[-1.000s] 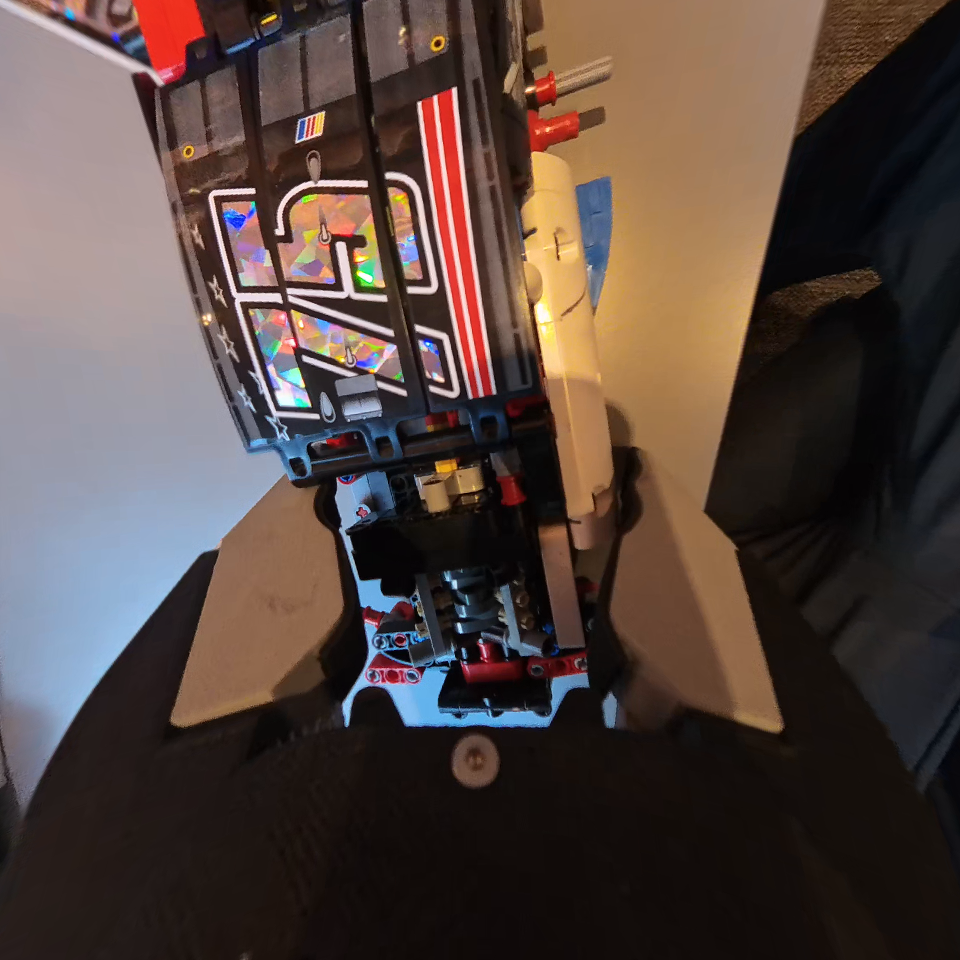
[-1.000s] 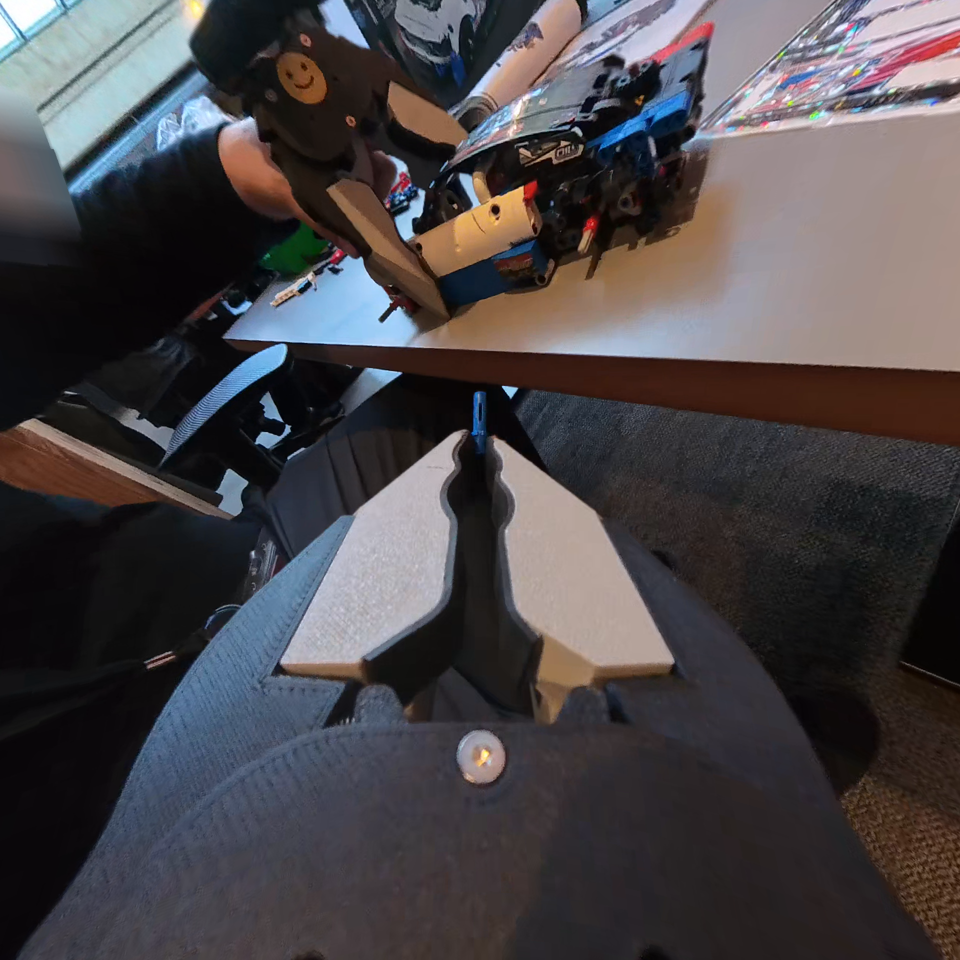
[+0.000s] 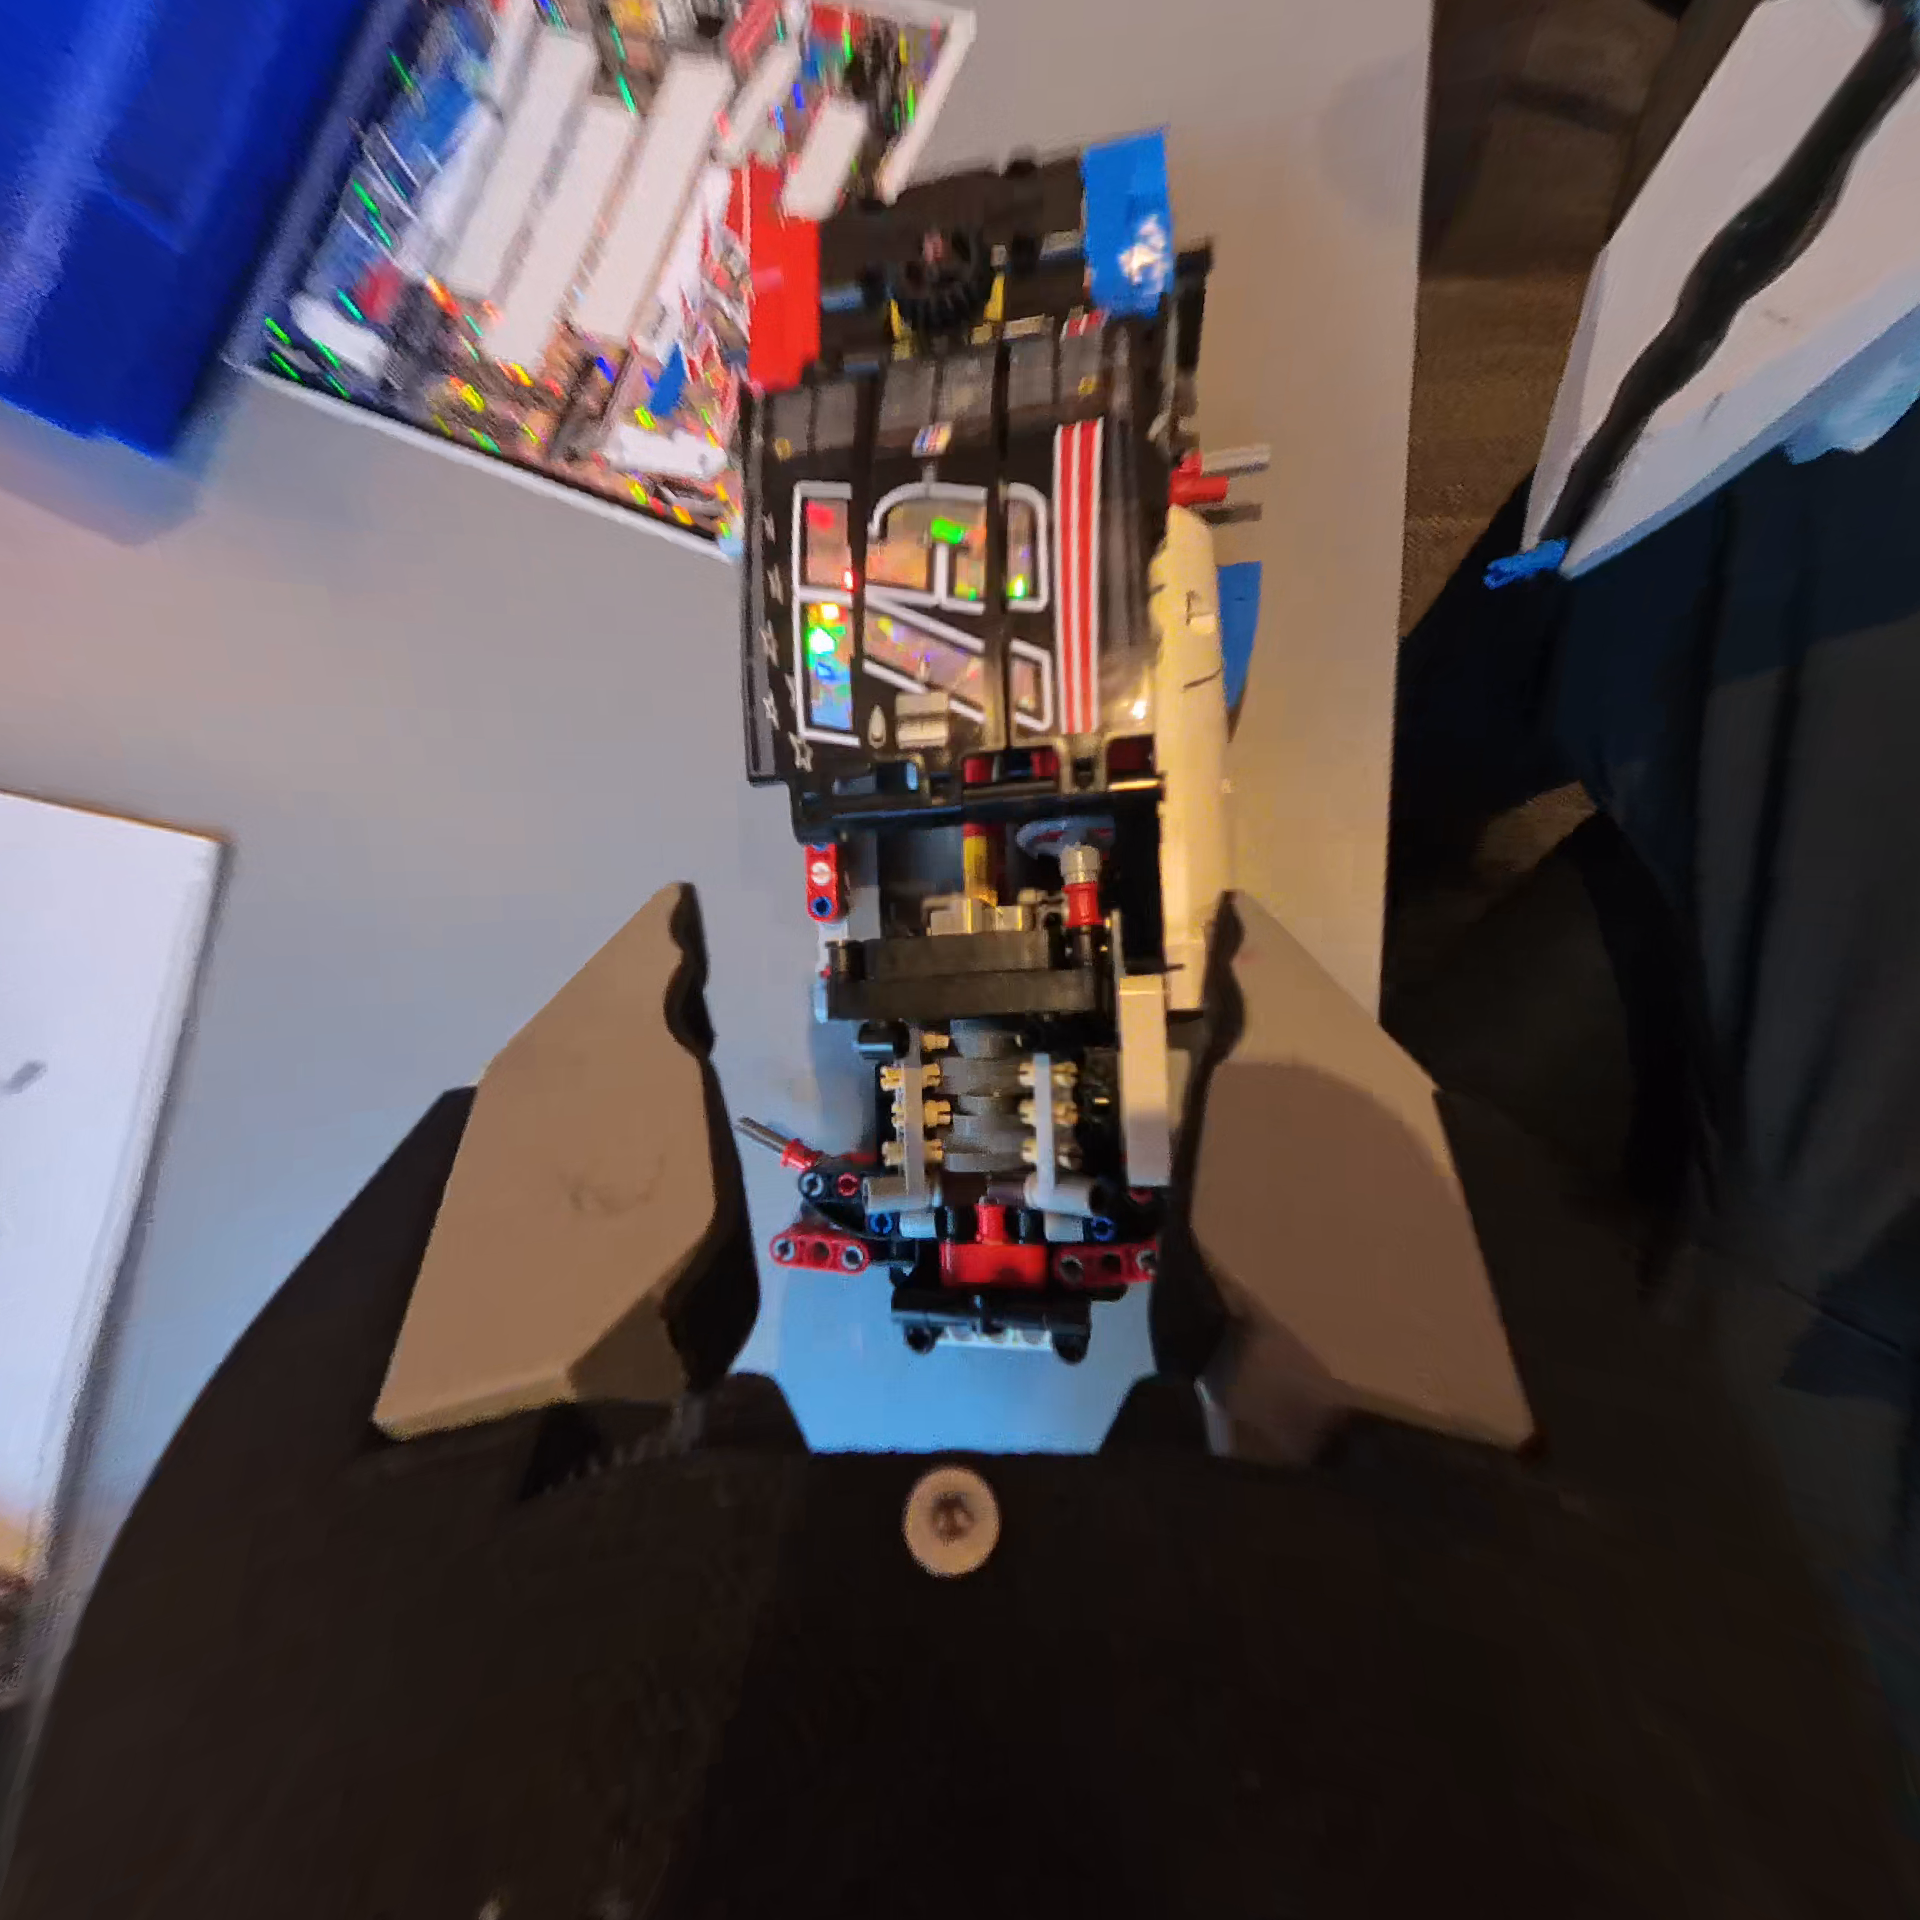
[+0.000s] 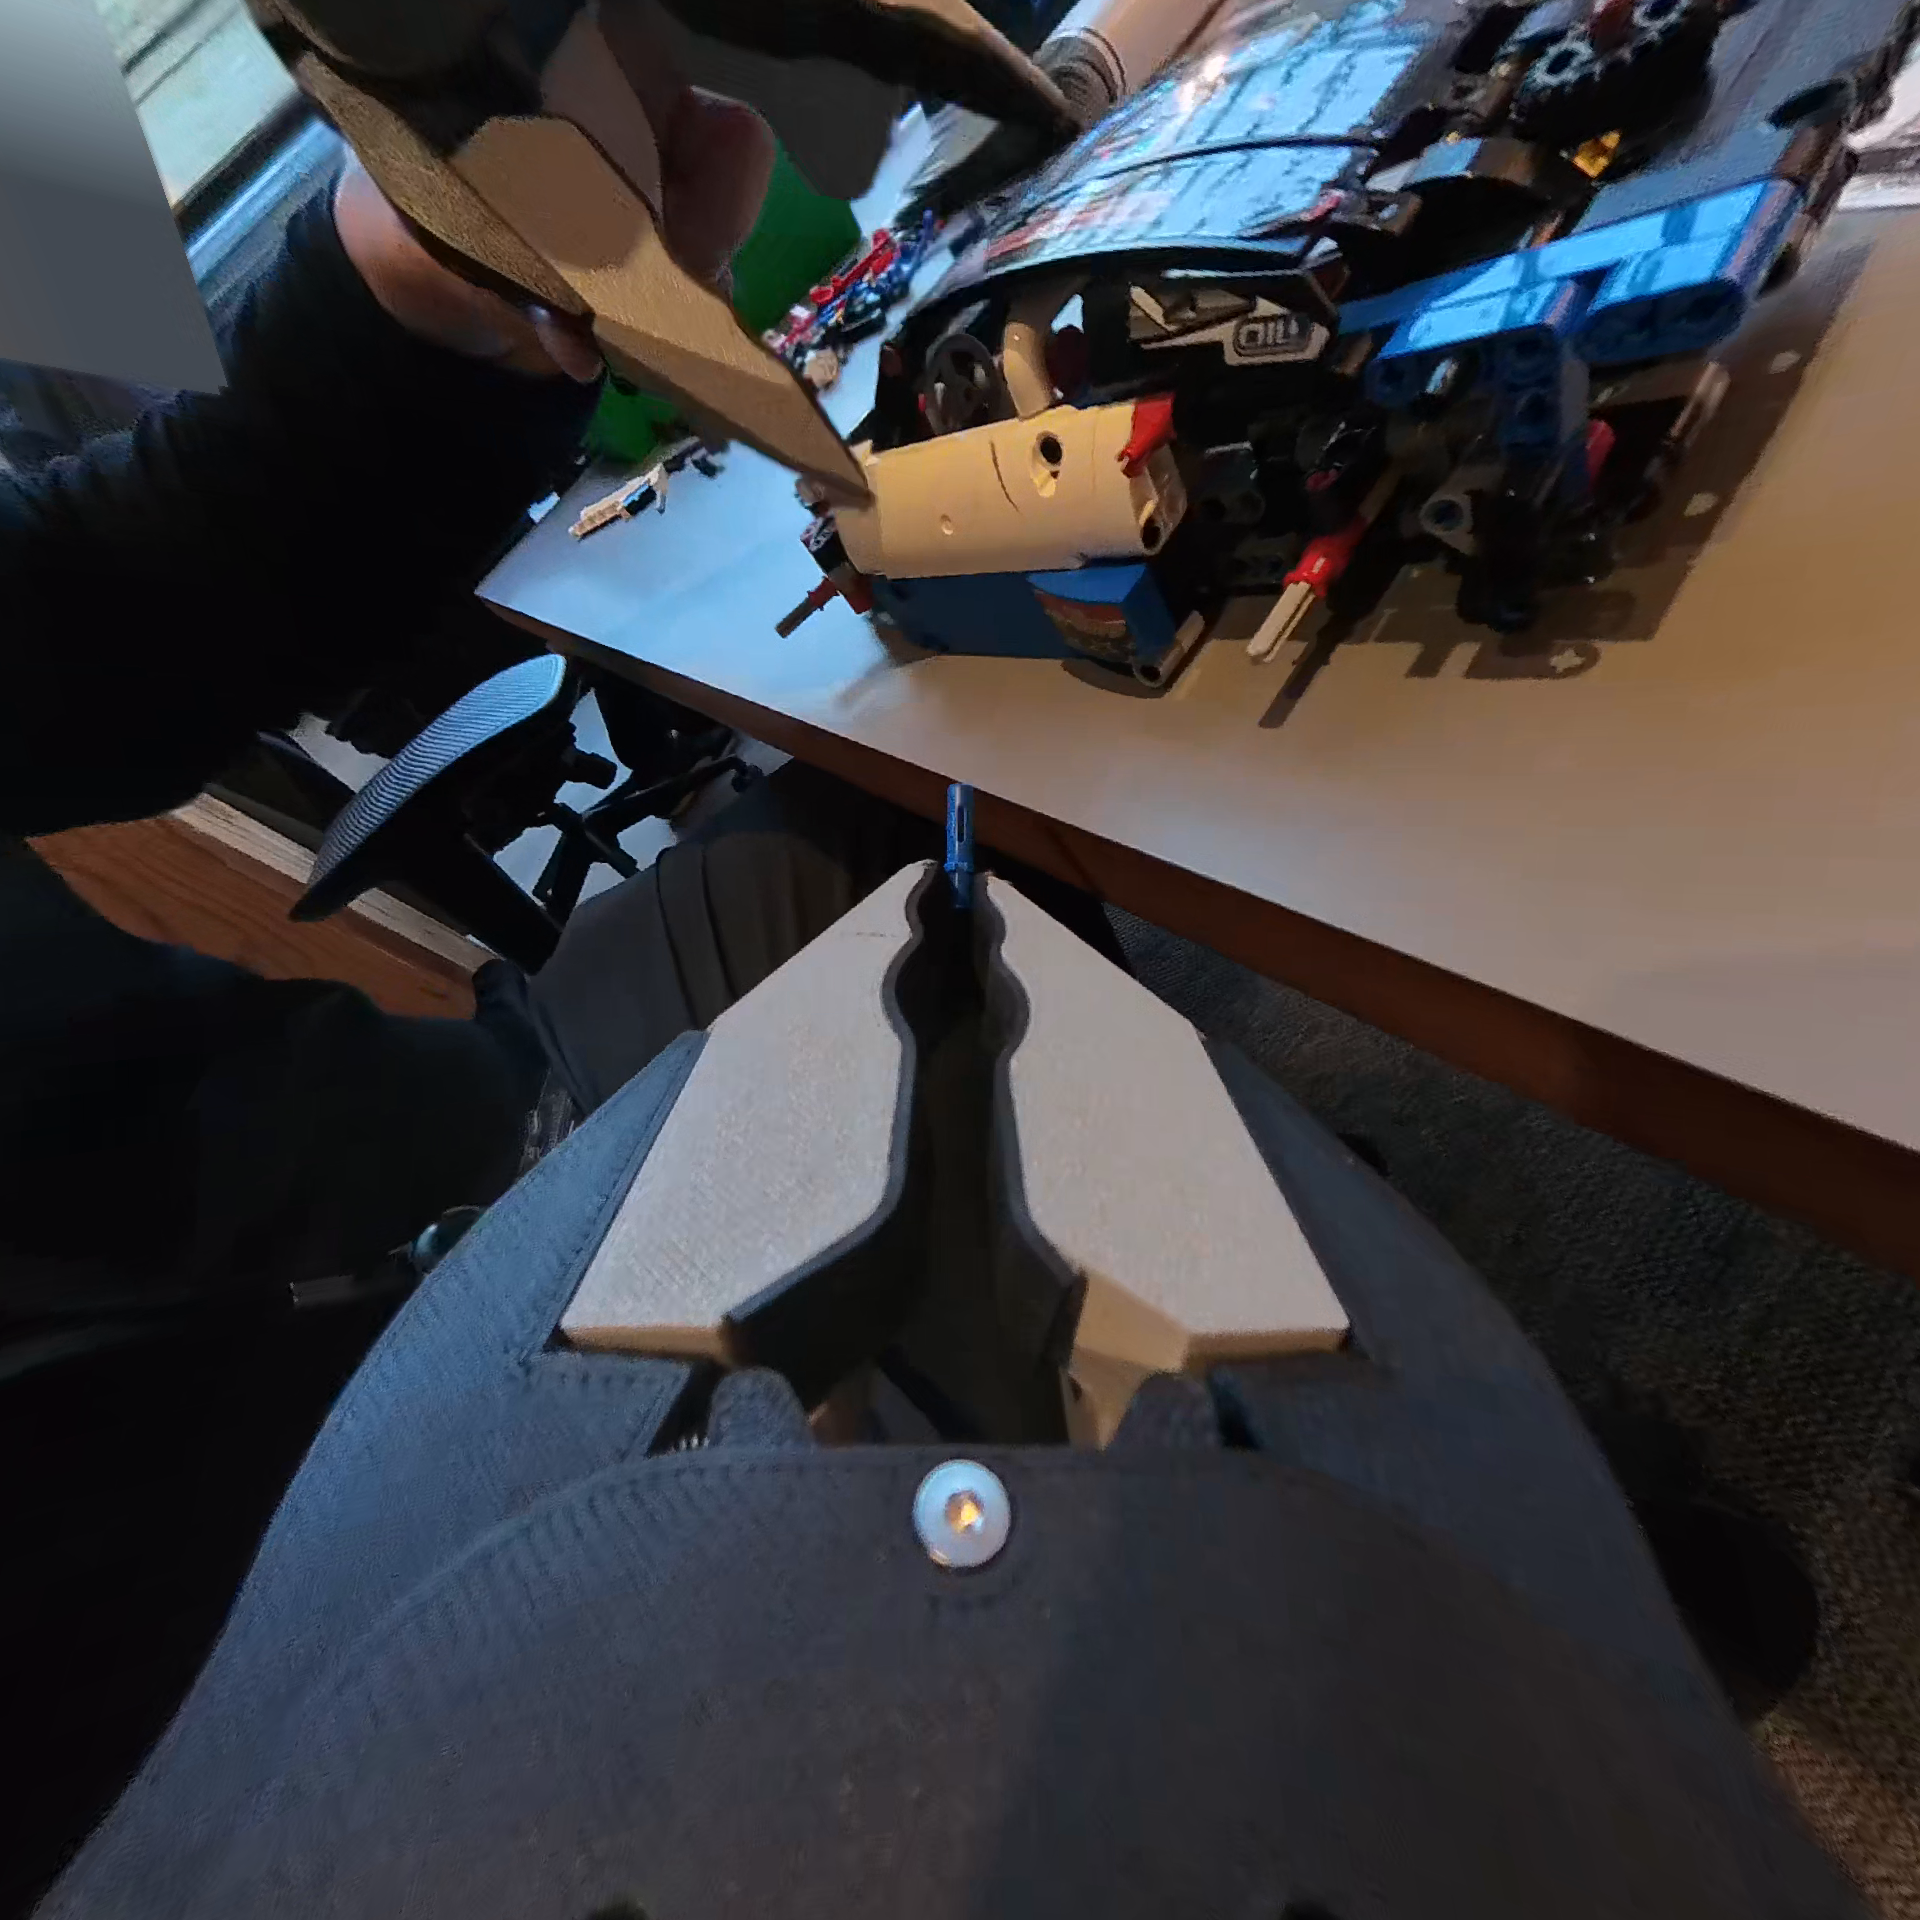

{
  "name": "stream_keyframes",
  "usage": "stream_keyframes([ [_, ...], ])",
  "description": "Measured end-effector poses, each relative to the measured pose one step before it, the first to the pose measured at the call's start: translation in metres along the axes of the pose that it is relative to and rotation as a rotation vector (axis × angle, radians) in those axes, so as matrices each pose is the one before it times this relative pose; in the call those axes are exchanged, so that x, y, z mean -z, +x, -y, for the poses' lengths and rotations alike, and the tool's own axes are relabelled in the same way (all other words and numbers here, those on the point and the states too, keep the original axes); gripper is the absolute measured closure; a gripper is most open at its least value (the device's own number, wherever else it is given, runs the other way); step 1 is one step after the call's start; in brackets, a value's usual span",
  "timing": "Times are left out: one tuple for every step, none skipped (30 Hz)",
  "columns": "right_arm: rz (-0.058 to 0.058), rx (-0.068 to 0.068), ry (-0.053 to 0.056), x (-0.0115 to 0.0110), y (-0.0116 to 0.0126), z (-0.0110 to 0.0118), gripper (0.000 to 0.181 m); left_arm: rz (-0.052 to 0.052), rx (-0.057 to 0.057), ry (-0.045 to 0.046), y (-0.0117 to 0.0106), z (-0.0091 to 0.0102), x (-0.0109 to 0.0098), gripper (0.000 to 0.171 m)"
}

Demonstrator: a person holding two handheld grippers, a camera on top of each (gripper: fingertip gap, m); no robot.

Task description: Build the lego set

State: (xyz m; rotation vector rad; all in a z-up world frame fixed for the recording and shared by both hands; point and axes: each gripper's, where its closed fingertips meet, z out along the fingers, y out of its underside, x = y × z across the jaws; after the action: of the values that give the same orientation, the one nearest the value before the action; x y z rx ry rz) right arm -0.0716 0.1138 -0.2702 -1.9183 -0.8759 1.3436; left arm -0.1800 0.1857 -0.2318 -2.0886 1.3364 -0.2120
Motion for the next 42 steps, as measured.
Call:
stream_keyframes([
  [0.0005,0.0163,0.0016,0.00145,-0.00167,0.00074,0.178,0.0263,-0.0332,0.03163,0.00251,0.00662,0.00747,0.084],
  [-0.0002,0.0164,0.0012,0.00171,-0.00215,0.00113,0.178,0.012,-0.0434,0.02539,0.00644,0.00669,0.00677,0.086],
  [0.003,0.0153,-0.0004,0.00143,-0.00314,0.00104,0.178,0.005,-0.046,0.02394,0.00879,0.00663,0.00556,0.09],
  [0.0048,0.016,-0.0033,0.00099,-0.00355,0.00089,0.178,0.0134,-0.043,0.01861,0.00769,0.00548,0.00418,0.097],
  [-0.002,0.0164,-0.0056,0.00037,-0.00229,0.00081,0.178,0.0188,-0.0419,0.01295,0.00613,0.00361,0.00334,0.105],
  [-0.0114,0.0175,-0.0095,-0.00007,-0.00043,0.00023,0.178,0.0335,-0.0295,0.01031,0.00167,0.00178,0.00252,0.11],
  [-0.0158,0.0203,-0.0148,-0.00057,0.00102,-0.00012,0.178,0.0287,-0.0134,0.00548,-0.00127,-0.0005,0.0017,0.108],
  [-0.02,0.0215,-0.0173,-0.00088,0.0023,-0.00034,0.178,0.0079,0.0081,-0.00136,-0.00284,-0.0025,0.00064,0.105],
  [-0.0269,0.019,-0.0165,-0.00086,0.00418,0.00016,0.178,-0.006,0.0333,-0.00503,-0.00479,-0.00381,-0.00049,0.103],
  [-0.0243,0.0146,-0.0133,-0.00102,0.00428,0.00086,0.178,-0.0242,0.0512,-0.00484,-0.00466,-0.00424,-0.00144,0.098],
  [-0.0131,0.01,-0.0098,-0.00129,0.00271,0.00161,0.178,-0.0569,0.0605,-0.01048,-0.0006,-0.00469,-0.00298,0.087],
  [-0.009,0.0077,-0.0064,-0.00178,0.00203,0.00236,0.178,-0.0707,0.051,-0.02433,0.00179,-0.00518,-0.0048,0.075],
  [-0.0082,0.0079,-0.0089,-0.00274,0.00175,0.0024,0.178,-0.0413,0.0272,-0.02454,-0.00188,-0.0039,-0.00638,0.069],
  [-0.0064,0.009,-0.0156,-0.0038,0.00168,0.00159,0.178,-0.0121,0.0057,-0.01346,-0.00466,-0.00277,-0.00719,0.068],
  [-0.0081,0.0118,-0.0201,-0.0044,0.00198,0.00067,0.178,-0.0094,-0.0051,-0.0125,-0.00372,-0.00244,-0.00785,0.064],
  [-0.0118,0.0149,-0.023,-0.00462,0.00255,-0.00045,0.178,-0.0134,-0.0007,-0.02159,-0.00177,-0.00217,-0.00742,0.059],
  [-0.0171,0.0157,-0.0216,-0.00419,0.00301,-0.00095,0.178,-0.0123,-0.0044,-0.02309,-0.00026,-0.00189,-0.00634,0.052],
  [-0.0192,0.0152,-0.0152,-0.0035,0.00325,-0.00057,0.178,-0.0024,-0.0127,-0.02314,-0.00033,-0.00201,-0.00538,0.048],
  [-0.0115,0.0119,-0.0112,-0.00297,0.00217,-0.00049,0.178,0.0078,-0.0201,-0.01999,-0.00105,-0.00213,-0.00473,0.049],
  [-0.002,0.0068,-0.01,-0.00288,0.00108,-0.00036,0.178,0.0081,-0.0217,-0.02106,-0.00087,-0.00273,-0.00502,0.05],
  [0.0014,0.0015,-0.0034,-0.0022,0.00111,0.00095,0.179,-0.0012,-0.0162,-0.02377,0.0006,-0.00298,-0.00532,0.052],
  [-0.0003,-0.0022,-0.0003,-0.00182,0.00176,0.00166,0.179,-0.0165,-0.0124,-0.01669,0.00306,-0.00184,-0.00508,0.053],
  [-0.0038,-0.0021,-0.0029,-0.00151,0.00252,0.00154,0.179,-0.031,-0.006,-0.00838,0.00541,-0.00055,-0.00392,0.058],
  [0.0057,-0.0007,-0.0066,-0.00149,0.00107,0.00089,0.179,-0.0111,-0.0007,-0.01101,0.00192,-0.00136,-0.00314,0.058],
  [0.0142,-0.0016,-0.0045,-0.00159,-0.00082,0.00114,0.179,-0.0018,-0.0035,0.01114,-0.00034,0.00099,-0.00076,0.058],
  [0.0117,0.001,0.0003,-0.00141,-0.00118,0.00134,0.179,-0.0036,-0.0017,0.00821,-0.00004,0.00023,-0.00014,0.059],
  [0.004,0.0041,-0.0008,-0.00153,-0.00072,0.00107,0.179,-0.0014,0.0006,0.00536,-0.00011,0.00013,0.00003,0.059],
  [-0.0021,0.0064,-0.0059,-0.00154,-0.00014,0.00048,0.179,0.0014,-0.0029,0.00328,0.00019,0.00002,-0.00001,0.059],
  [-0.0019,0.0074,-0.0074,-0.00138,-0.00002,0.0004,0.179,0.0004,-0.0034,0.00129,0.00004,-0.00011,0.00001,0.059],
  [-0.0024,0.0092,-0.0065,-0.00103,0.00006,0.00074,0.178,-0.0014,-0.0032,0.00054,0.00001,-0.00011,0.00007,0.059],
  [-0.0042,0.0102,-0.0073,-0.00061,0.00084,0.00052,0.178,-0.0019,-0.0013,0.0021,0.00006,-0.00005,0.00003,0.059],
  [0.0003,0.0067,-0.0069,-0.00028,0.00066,0.00039,0.177,-0.0016,-0.0018,0.00166,-0.00011,-0.00009,0.00003,0.059],
  [0.0063,-0.0017,-0.0036,-0.00001,0.0002,0.00023,0.178,-0.0001,0.0002,0.00081,-0.00006,-0.00014,0.00007,0.059],
  [0.0079,-0.0089,-0.0008,0.00004,-0.00005,0.00034,0.177,0.0008,0.0011,0.00218,-0.00008,0.00013,-0.00007,0.059],
  [0.0063,-0.0076,0.0015,-0.00003,-0.00018,0.00011,0.177,0.0002,0.0004,0.00246,0.00008,-0.00003,0.00006,0.059],
  [0.0032,-0.0024,0.0023,0.00013,-0.00007,0.00014,0.177,0.0007,-0.0009,-0.00007,0.00005,0.00004,0.00001,0.059],
  [0.0019,0.0,0.0001,0.00013,-0.00001,-0.00001,0.177,0.0005,-0.0017,0.00003,0.00014,-0.00001,-0.00005,0.059],
  [0.0015,-0.0002,-0.0031,0.00005,0.00005,-0.0001,0.177,0.0,0.0006,0.00181,0.00002,0.00012,-0.00017,0.059],
  [-0.0002,0.0018,-0.0038,-0.00001,0.00021,0.00006,0.177,0.0007,0.0016,0.00121,0.00008,0.00007,-0.00001,0.059],
  [-0.0012,0.002,-0.0036,-0.00002,0.00036,0.00009,0.177,0.0017,0.0017,-0.00047,-0.00009,0.00002,-0.00001,0.059],
  [0.0,-0.0009,-0.0031,0.00003,0.00026,0.00005,0.177,0.0009,0.0018,-0.00079,-0.00003,0.00003,-0.00015,0.059],
  [0.001,-0.0022,-0.0008,-0.00002,0.00002,0.00017,0.177,0.0007,0.0022,0.00003,0.00002,-0.00008,0.00004,0.059],
])
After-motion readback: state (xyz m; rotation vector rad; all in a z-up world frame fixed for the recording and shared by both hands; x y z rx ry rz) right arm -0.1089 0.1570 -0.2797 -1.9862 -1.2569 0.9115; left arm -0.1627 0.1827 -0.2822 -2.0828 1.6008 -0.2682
